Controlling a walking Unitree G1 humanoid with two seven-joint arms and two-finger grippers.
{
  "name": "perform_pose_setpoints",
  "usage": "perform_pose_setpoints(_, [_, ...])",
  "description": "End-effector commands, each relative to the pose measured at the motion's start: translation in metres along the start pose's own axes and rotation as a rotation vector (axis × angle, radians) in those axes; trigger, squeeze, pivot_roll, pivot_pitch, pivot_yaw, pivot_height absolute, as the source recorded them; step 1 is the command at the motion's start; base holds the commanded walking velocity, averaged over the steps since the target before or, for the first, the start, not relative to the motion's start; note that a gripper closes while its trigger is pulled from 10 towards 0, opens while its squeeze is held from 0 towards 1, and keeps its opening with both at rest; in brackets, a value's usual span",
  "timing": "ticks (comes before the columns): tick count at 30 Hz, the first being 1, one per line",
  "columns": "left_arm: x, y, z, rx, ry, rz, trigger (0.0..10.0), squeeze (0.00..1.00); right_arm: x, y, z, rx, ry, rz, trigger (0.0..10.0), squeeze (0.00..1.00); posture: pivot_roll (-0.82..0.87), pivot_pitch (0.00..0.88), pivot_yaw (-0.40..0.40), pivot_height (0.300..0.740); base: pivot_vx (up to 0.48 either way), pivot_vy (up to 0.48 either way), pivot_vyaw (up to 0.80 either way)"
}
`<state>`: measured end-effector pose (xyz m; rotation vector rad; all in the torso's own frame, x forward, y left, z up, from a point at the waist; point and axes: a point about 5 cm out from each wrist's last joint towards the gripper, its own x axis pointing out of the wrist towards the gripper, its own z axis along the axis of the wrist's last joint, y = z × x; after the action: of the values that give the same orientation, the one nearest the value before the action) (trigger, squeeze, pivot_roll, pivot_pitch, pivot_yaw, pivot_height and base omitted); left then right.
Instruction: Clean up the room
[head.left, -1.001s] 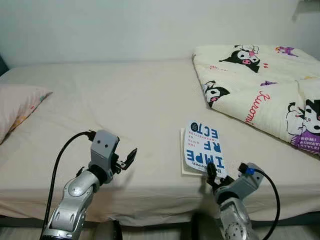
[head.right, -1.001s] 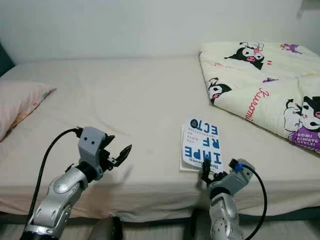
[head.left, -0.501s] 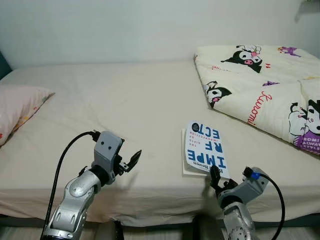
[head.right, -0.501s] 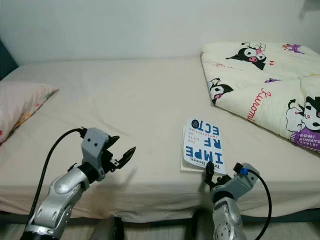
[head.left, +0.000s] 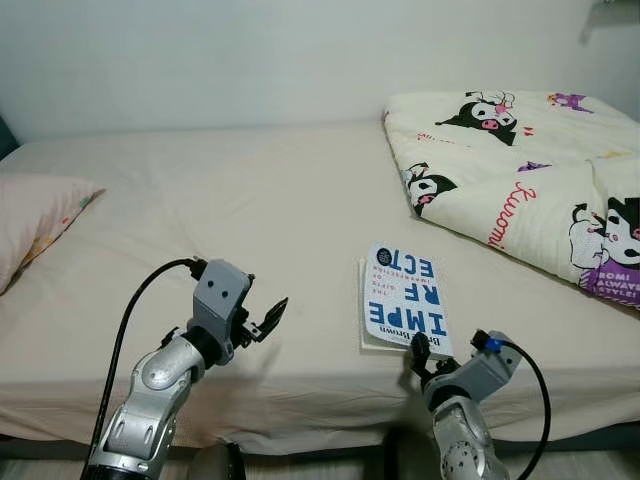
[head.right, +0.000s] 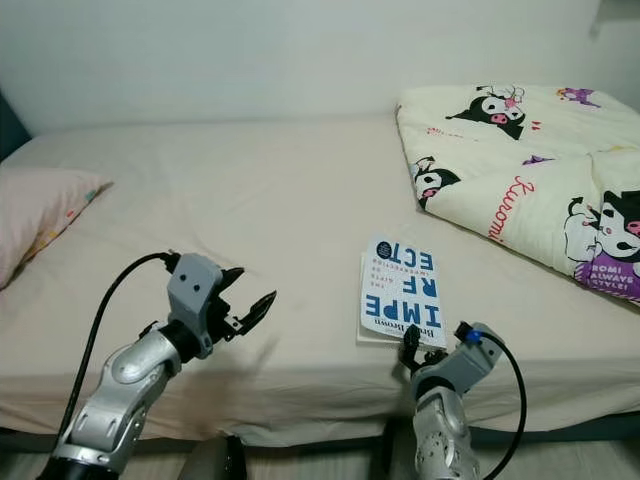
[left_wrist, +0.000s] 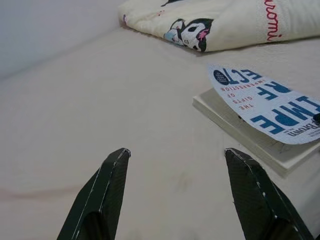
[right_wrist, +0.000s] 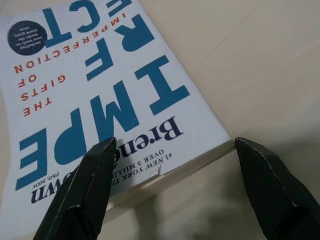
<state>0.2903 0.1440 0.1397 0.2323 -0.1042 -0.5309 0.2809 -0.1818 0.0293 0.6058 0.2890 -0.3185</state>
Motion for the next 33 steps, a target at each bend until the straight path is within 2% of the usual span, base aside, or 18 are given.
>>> perform_pose_setpoints(1, [-0.001,0.003,-0.005,0.030,0.027,0.002,10.0,0.00,-0.001,0.001,-0.019,-0.013,0.098,-0.007,10.0,0.00,0.09,0.080,0.048,0.560,0.000,0.000,0.00])
perform_pose_setpoints(4, [0.000,0.003,-0.004,0.039,0.023,0.009,10.0,0.00,0.000,0.005,-0.021,-0.007,0.102,0.016,10.0,0.00,0.08,0.079,0.050,0.560,0.000,0.000,0.00])
perform_pose_setpoints(6, [0.001,0.003,-0.004,0.049,0.017,0.023,10.0,0.00,0.005,0.015,-0.020,0.055,0.083,0.094,10.0,0.00,0.09,0.080,0.052,0.560,0.000,0.000,0.00])
perform_pose_setpoints(8, [0.001,0.003,-0.004,0.049,0.017,0.023,10.0,0.00,0.005,0.015,-0.020,0.055,0.083,0.094,10.0,0.00,0.09,0.080,0.052,0.560,0.000,0.000,0.00])
perform_pose_setpoints(10, [0.002,0.002,-0.003,0.054,0.013,0.031,10.0,0.00,0.007,0.025,-0.020,0.113,0.075,0.173,10.0,0.00,0.09,0.080,0.051,0.560,0.000,0.000,0.00])
perform_pose_setpoints(11, [0.002,0.002,-0.003,0.054,0.013,0.031,10.0,0.00,0.007,0.025,-0.020,0.113,0.075,0.173,10.0,0.00,0.09,0.080,0.051,0.560,0.000,0.000,0.00])
perform_pose_setpoints(12, [0.002,0.002,-0.003,0.053,0.009,0.036,10.0,0.00,0.007,0.031,-0.020,0.176,0.081,0.221,10.0,0.00,0.09,0.079,0.051,0.560,0.000,0.000,0.00])
perform_pose_setpoints(13, [0.002,0.002,-0.003,0.053,0.009,0.036,10.0,0.00,0.007,0.031,-0.020,0.176,0.081,0.221,10.0,0.00,0.09,0.079,0.051,0.560,0.000,0.000,0.00])
perform_pose_setpoints(15, [0.002,0.002,-0.001,0.050,0.001,0.046,10.0,0.00,0.007,0.039,-0.022,0.274,0.088,0.286,10.0,0.00,0.09,0.078,0.050,0.560,0.000,0.000,0.00])
perform_pose_setpoints(16, [0.002,0.002,-0.001,0.050,0.001,0.046,10.0,0.00,0.007,0.039,-0.022,0.274,0.088,0.286,10.0,0.00,0.09,0.078,0.050,0.560,0.000,0.000,0.00])
perform_pose_setpoints(19, [0.002,0.001,-0.001,0.052,-0.007,0.053,10.0,0.00,0.007,0.039,-0.025,0.374,0.092,0.319,10.0,0.00,0.09,0.076,0.049,0.560,0.000,0.000,0.00])
perform_pose_setpoints(21, [0.002,0.000,-0.001,0.054,-0.010,0.056,10.0,0.00,0.007,0.038,-0.025,0.394,0.090,0.321,10.0,0.00,0.09,0.076,0.049,0.560,0.000,0.000,0.00])
perform_pose_setpoints(28, [0.003,-0.001,0.001,0.064,-0.024,0.058,10.0,0.00,0.008,0.036,-0.026,0.404,0.081,0.328,10.0,0.00,0.10,0.078,0.053,0.560,0.000,0.000,0.00])
perform_pose_setpoints(29, [0.004,-0.001,0.002,0.069,-0.029,0.057,10.0,0.00,0.008,0.035,-0.026,0.381,0.074,0.322,10.0,0.00,0.10,0.079,0.053,0.560,0.000,0.000,0.00])
perform_pose_setpoints(30, [0.005,-0.002,0.002,0.073,-0.033,0.056,10.0,0.00,0.010,0.035,-0.026,0.316,0.068,0.301,10.0,0.00,0.10,0.084,0.057,0.560,0.000,0.000,0.00])
perform_pose_setpoints(32, [0.005,-0.002,0.002,0.073,-0.033,0.056,10.0,0.00,0.010,0.035,-0.026,0.316,0.068,0.301,10.0,0.00,0.10,0.084,0.057,0.560,0.000,0.000,0.00])
perform_pose_setpoints(33, [0.005,-0.003,0.002,0.076,-0.034,0.054,10.0,0.00,0.012,0.035,-0.024,0.256,0.060,0.272,10.0,0.00,0.10,0.084,0.057,0.560,0.000,0.000,0.00])
